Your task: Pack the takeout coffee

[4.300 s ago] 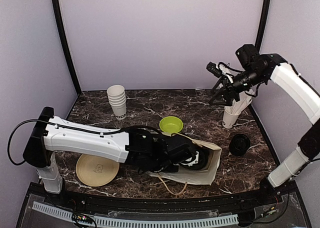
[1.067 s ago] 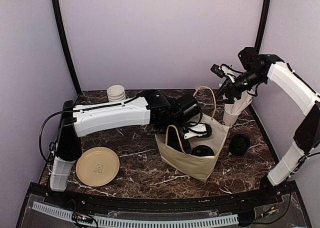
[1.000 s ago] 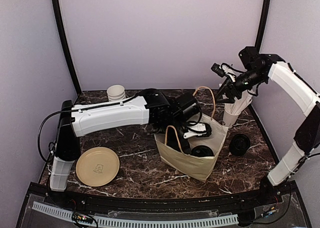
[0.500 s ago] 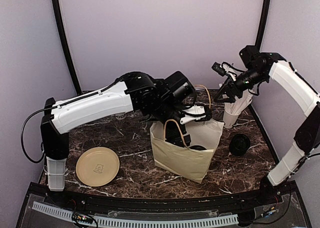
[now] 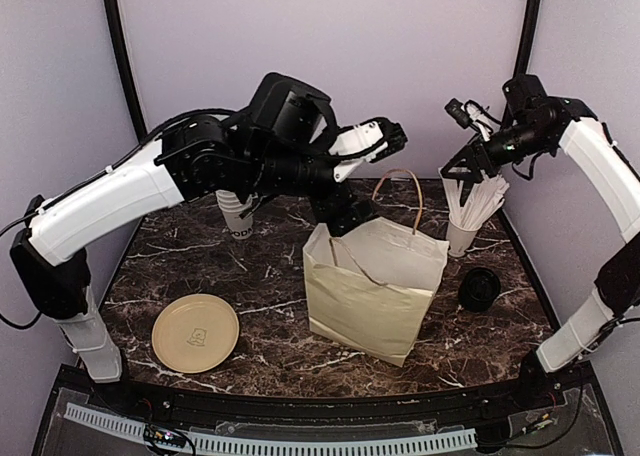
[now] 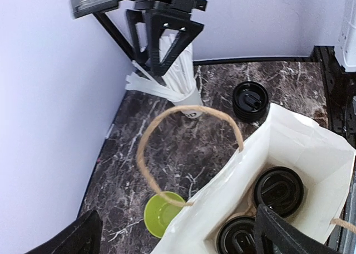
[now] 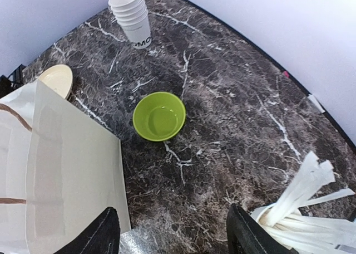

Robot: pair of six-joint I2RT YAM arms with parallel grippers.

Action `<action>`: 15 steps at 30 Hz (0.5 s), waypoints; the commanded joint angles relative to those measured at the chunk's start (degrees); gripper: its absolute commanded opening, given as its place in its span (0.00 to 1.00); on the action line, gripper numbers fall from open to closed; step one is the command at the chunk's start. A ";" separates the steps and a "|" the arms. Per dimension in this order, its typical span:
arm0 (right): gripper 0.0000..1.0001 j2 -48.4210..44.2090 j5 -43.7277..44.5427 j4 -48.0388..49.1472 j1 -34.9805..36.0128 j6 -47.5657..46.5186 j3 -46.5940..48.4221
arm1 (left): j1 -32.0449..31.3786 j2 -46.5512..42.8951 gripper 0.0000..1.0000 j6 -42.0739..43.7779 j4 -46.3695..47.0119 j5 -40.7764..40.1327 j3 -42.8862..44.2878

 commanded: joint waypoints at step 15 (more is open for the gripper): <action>0.62 -5.52 4.96 13.97 -11.60 7.90 -20.38 | 5.36 -32.83 0.99 -13.28 31.43 -27.03 -40.69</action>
